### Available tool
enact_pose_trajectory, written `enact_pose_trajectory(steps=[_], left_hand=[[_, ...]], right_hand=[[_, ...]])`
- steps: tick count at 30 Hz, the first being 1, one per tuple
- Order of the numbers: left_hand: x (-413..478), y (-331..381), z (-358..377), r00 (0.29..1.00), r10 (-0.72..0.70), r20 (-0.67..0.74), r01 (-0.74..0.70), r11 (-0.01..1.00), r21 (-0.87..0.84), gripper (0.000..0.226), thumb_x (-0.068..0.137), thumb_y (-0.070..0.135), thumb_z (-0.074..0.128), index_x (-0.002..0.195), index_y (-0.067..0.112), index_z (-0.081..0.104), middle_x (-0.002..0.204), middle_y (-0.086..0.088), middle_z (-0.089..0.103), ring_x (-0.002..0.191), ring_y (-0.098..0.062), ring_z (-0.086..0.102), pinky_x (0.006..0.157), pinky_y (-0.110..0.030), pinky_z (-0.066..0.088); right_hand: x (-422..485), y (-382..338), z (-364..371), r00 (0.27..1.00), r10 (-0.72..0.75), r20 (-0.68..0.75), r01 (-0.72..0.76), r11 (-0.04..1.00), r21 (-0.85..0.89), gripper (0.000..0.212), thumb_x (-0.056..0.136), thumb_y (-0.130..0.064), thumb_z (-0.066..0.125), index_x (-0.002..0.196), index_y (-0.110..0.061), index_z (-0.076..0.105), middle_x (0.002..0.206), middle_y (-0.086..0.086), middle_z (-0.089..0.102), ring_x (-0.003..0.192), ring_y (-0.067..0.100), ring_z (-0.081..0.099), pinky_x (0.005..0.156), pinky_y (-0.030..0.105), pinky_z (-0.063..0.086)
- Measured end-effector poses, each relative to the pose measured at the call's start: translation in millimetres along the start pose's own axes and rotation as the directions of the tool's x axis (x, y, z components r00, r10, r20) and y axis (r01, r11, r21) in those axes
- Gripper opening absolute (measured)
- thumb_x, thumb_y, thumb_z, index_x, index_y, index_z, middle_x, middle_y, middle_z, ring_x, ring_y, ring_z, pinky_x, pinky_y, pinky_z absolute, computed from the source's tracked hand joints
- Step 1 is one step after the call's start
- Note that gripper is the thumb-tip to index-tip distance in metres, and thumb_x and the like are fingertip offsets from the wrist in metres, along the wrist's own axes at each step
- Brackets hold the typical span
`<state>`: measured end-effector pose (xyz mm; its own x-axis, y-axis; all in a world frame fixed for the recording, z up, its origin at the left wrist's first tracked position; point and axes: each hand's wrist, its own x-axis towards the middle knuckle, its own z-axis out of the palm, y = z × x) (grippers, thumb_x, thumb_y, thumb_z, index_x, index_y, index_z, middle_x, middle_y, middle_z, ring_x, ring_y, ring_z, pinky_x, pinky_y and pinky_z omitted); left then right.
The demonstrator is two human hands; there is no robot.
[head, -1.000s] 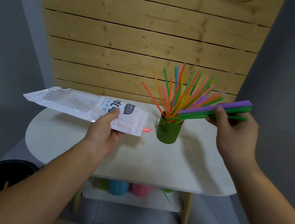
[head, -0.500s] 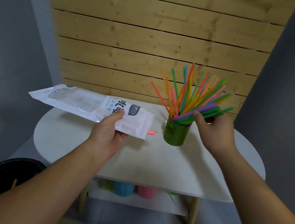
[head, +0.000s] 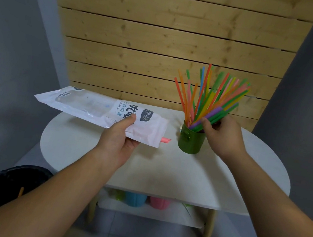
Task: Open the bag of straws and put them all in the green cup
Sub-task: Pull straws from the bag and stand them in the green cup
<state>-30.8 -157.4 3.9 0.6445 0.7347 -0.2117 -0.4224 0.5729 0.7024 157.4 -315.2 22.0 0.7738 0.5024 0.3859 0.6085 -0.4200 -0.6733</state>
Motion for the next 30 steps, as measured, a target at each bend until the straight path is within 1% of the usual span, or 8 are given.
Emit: enact_pose_trajectory(steps=[7,12,14,16,18,21,26,30], left_hand=[[-1.3,3.2,-0.4,1.000,0.018,0.003,-0.018,1.000,-0.024,0.032,0.095,0.006,0.065,0.126,0.014,0.063,0.106,-0.004,0.079,0.090,-0.017,0.078,0.071,-0.035,0.064],[-3.9,3.8,3.1,0.998,0.056,0.021,-0.055,0.998,-0.022,0.032,0.094,0.006,0.066,0.124,0.017,0.064,0.113,-0.004,0.078,0.096,-0.019,0.076,0.075,-0.037,0.064],[-6.0,2.6,5.8,0.996,0.075,0.038,-0.075,0.997,0.004,0.031,0.093,0.006,0.068,0.121,0.019,0.066,0.114,-0.003,0.078,0.097,-0.019,0.076,0.072,-0.036,0.064],[-10.0,0.2,9.4,0.993,0.100,0.066,-0.104,0.994,0.047,0.033,0.091,0.005,0.069,0.122,0.018,0.067,0.114,-0.004,0.078,0.099,-0.020,0.076,0.072,-0.036,0.064],[-13.9,-2.2,13.0,0.986,0.133,0.099,-0.142,0.986,0.090,0.037,0.090,0.003,0.070,0.125,0.015,0.066,0.114,-0.006,0.077,0.101,-0.022,0.075,0.076,-0.037,0.063],[-18.1,-2.4,17.3,0.969,0.177,0.175,-0.209,0.961,0.182,0.036,0.088,0.000,0.071,0.120,0.014,0.068,0.114,-0.007,0.077,0.102,-0.024,0.074,0.077,-0.037,0.062],[-18.3,2.5,19.7,0.951,0.206,0.231,-0.260,0.936,0.237,0.036,0.085,-0.004,0.071,0.117,0.012,0.069,0.109,-0.005,0.079,0.099,-0.023,0.075,0.072,-0.033,0.061],[-16.6,9.6,18.5,0.955,0.214,0.206,-0.254,0.948,0.191,0.041,0.086,-0.004,0.070,0.124,0.011,0.066,0.108,-0.004,0.079,0.099,-0.022,0.076,0.073,-0.034,0.062]], right_hand=[[-7.2,3.0,-2.1,0.992,0.104,0.073,-0.110,0.991,0.079,0.035,0.078,-0.038,0.080,0.101,-0.017,0.065,0.088,0.003,0.065,0.076,0.014,0.057,0.061,0.026,0.044],[-30.7,0.0,-10.3,0.913,0.358,0.198,-0.381,0.920,0.091,0.046,0.083,-0.048,0.073,0.095,-0.007,0.057,0.086,0.012,0.067,0.073,0.028,0.068,0.070,0.046,0.059],[-43.9,-11.3,-6.4,0.806,0.424,0.413,-0.553,0.787,0.272,0.050,0.094,-0.049,0.059,0.101,0.000,0.061,0.088,0.019,0.068,0.068,0.030,0.068,0.074,0.048,0.062],[-56.4,-28.7,2.5,0.697,0.418,0.583,-0.708,0.531,0.466,0.055,0.098,-0.052,0.048,0.109,0.001,0.058,0.092,0.023,0.070,0.073,0.034,0.071,0.074,0.047,0.061],[-65.8,-43.6,14.8,0.641,0.375,0.669,-0.767,0.288,0.573,0.060,0.099,-0.056,0.043,0.116,0.000,0.055,0.104,0.028,0.071,0.089,0.041,0.073,0.079,0.048,0.060],[-79.9,-59.3,29.7,0.603,0.328,0.727,-0.783,0.070,0.618,0.061,0.101,-0.055,0.037,0.110,0.001,0.058,0.111,0.031,0.067,0.101,0.047,0.068,0.081,0.049,0.058],[-91.7,-62.1,34.3,0.592,0.326,0.737,-0.777,-0.012,0.629,0.041,0.102,-0.036,0.046,0.082,-0.004,0.061,0.089,0.021,0.069,0.082,0.037,0.069,0.073,0.043,0.056],[-87.4,-55.2,31.7,0.614,0.299,0.731,-0.774,0.043,0.632,0.023,0.097,-0.016,0.054,0.081,-0.006,0.067,0.071,0.009,0.070,0.065,0.020,0.067,0.064,0.029,0.056]])
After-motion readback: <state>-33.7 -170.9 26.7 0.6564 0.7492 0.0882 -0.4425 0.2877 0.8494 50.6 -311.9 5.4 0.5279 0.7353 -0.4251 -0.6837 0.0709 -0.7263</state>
